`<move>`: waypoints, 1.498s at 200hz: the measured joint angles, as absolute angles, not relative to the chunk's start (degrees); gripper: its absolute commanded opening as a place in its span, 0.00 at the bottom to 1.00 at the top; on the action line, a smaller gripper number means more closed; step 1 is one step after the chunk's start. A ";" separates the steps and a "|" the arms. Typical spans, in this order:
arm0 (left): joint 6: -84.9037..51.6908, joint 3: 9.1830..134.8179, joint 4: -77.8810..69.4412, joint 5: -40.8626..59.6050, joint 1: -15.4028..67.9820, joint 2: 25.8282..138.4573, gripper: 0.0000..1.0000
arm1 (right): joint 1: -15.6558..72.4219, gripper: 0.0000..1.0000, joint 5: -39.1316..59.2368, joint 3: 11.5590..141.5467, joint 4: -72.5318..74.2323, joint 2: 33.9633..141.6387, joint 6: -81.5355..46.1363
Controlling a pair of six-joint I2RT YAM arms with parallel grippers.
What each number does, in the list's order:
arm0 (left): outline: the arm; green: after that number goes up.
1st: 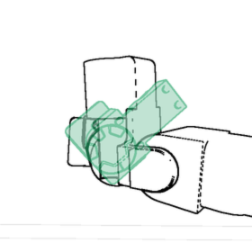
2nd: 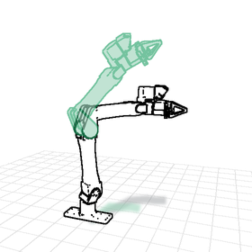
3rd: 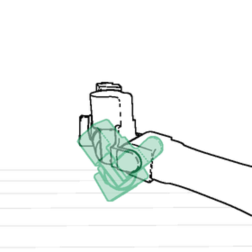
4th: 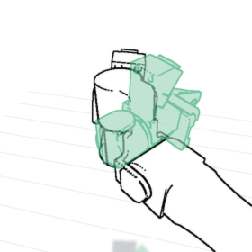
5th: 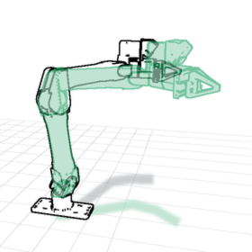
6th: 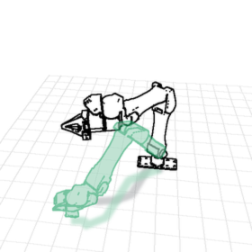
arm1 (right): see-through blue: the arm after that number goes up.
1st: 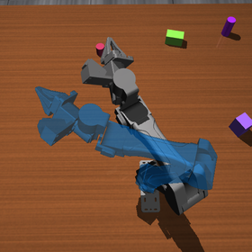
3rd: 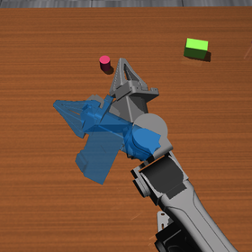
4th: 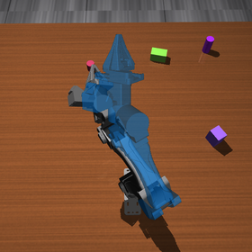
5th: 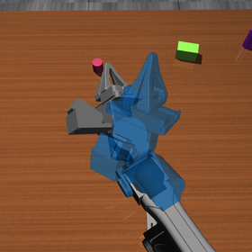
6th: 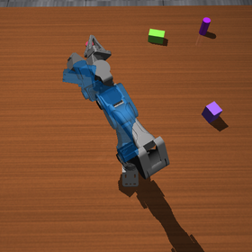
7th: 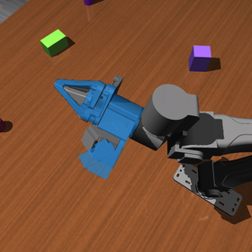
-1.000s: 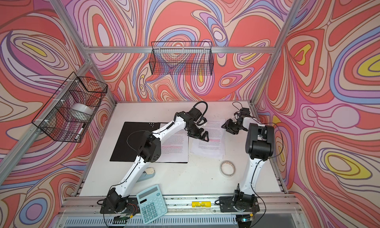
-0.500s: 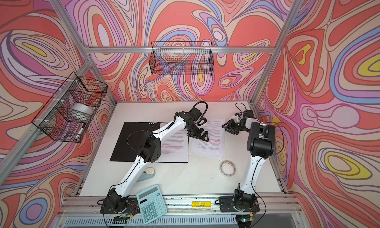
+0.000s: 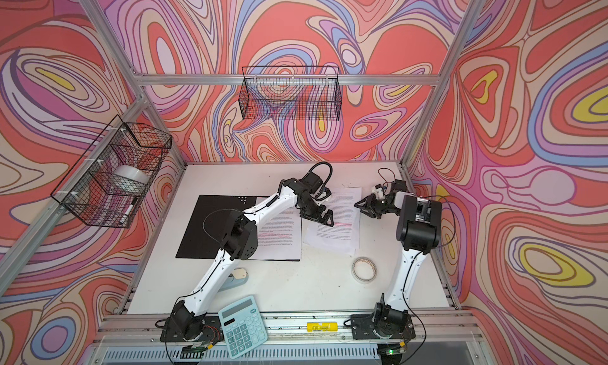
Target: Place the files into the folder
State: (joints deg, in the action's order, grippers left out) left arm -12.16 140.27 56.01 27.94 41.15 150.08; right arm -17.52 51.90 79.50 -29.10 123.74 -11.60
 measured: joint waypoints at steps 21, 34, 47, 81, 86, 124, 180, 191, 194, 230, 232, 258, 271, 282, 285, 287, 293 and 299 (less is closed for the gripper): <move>-12.16 140.27 56.01 27.81 41.17 150.08 1.00 | -18.35 0.36 51.46 78.39 -29.54 122.72 -11.60; -12.19 140.27 56.01 27.83 41.17 150.08 1.00 | -18.59 0.35 51.35 77.95 -29.67 122.37 -11.60; -12.19 140.27 56.01 27.83 41.17 150.08 1.00 | -18.72 0.34 51.42 77.56 -29.78 122.23 -11.62; -12.19 140.27 56.01 27.83 41.17 150.08 1.00 | -18.72 0.35 51.64 77.38 -29.78 122.23 -11.62; -12.19 140.27 56.01 27.83 41.17 150.08 1.00 | -18.72 0.35 51.64 77.38 -29.76 122.23 -11.62; -12.19 140.27 56.01 27.83 41.15 150.08 1.00 | -18.72 0.35 51.79 77.38 -29.76 122.23 -11.62; -12.19 140.29 56.01 27.83 41.15 150.08 1.00 | -18.72 0.32 53.56 77.69 -29.91 122.26 -11.60; -12.19 140.29 56.01 27.83 41.15 150.08 1.00 | -18.72 0.31 54.00 77.69 -29.93 122.26 -11.60; -12.19 140.29 56.01 27.83 41.17 150.08 1.00 | -18.72 0.31 54.13 77.69 -29.91 122.28 -11.60; -12.19 140.29 56.01 27.83 41.17 150.08 1.00 | -18.72 0.29 55.40 77.69 -29.85 122.28 -11.60; -12.19 140.29 56.01 27.83 41.17 150.08 1.00 | -18.72 0.29 55.42 77.69 -29.87 122.28 -11.60; -12.19 140.42 56.05 27.59 41.17 150.08 1.00 | -18.72 0.28 55.53 77.69 -29.91 122.28 -11.57; -12.19 140.49 56.07 27.33 41.15 150.08 1.00 | -18.72 0.28 55.53 77.69 -30.02 122.28 -11.44; -12.19 140.49 56.10 27.14 41.15 150.08 1.00 | -18.72 0.28 55.53 77.69 -30.11 122.28 -11.31; -12.19 140.49 56.10 27.11 41.15 150.08 1.00 | -18.72 0.28 55.53 77.69 -30.15 122.28 -11.27; -12.19 140.49 56.10 27.09 41.15 150.08 1.00 | -18.72 0.28 55.53 77.69 -30.20 122.26 -11.22; -12.19 140.49 56.10 27.07 41.15 150.08 1.00 | -18.72 0.28 55.53 77.69 -30.28 122.26 -11.14; -12.19 140.49 56.10 26.98 41.15 150.08 1.00 | -18.72 0.28 55.53 77.69 -30.37 122.26 -11.07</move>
